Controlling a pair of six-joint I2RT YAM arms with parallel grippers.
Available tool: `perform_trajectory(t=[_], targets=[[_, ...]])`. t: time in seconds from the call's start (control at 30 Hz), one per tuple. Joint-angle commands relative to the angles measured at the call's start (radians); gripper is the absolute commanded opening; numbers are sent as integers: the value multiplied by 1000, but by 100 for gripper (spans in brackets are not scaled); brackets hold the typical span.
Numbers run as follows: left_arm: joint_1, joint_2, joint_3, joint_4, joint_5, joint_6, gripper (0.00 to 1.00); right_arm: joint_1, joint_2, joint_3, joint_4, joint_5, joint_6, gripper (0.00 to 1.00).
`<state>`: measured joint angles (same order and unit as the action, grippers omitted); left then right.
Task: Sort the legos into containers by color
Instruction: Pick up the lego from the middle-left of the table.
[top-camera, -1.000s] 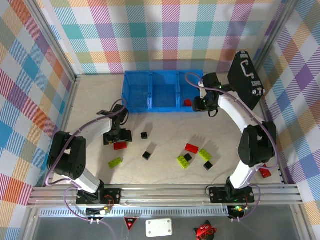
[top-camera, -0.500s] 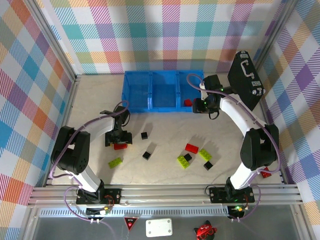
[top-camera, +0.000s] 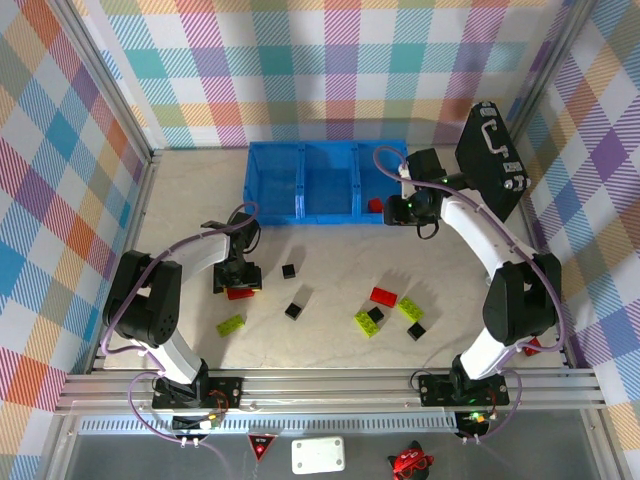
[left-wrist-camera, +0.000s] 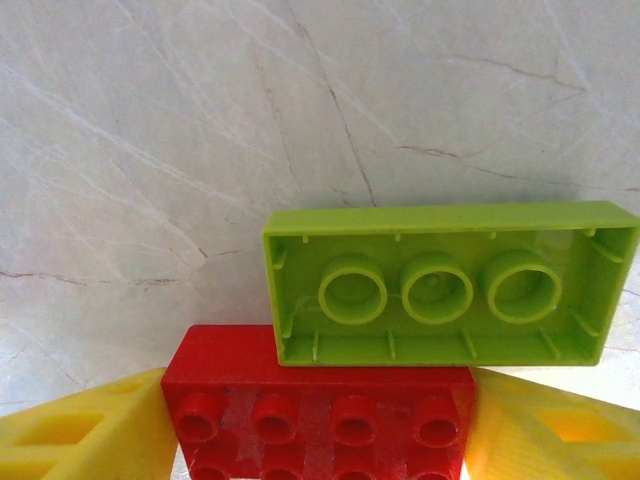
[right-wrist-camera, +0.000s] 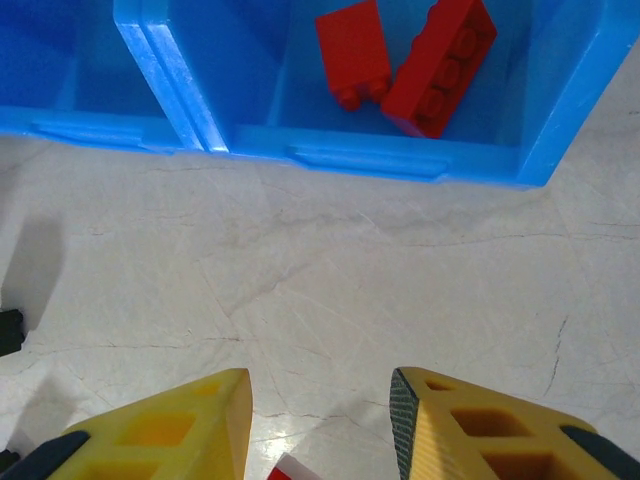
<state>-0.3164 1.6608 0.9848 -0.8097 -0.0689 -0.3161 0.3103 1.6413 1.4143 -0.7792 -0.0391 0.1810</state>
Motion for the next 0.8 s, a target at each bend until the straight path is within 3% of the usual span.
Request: perform_trajectory(t=[0.0,0.17,0.57,0.77], targets=[[-6,-12,3,-16,9,21,68,11,-38,-12,4,-19,23,42],[0,-33,3,-9,28,15,65,19,-46,-21,7,-20,29,42],[34,-188,0,113,297,-138,62,67,-80,-88,105,-101,81,42],[60,-248,-12,230,438,-272,60,131,-95,-167,258,-166,135,41]])
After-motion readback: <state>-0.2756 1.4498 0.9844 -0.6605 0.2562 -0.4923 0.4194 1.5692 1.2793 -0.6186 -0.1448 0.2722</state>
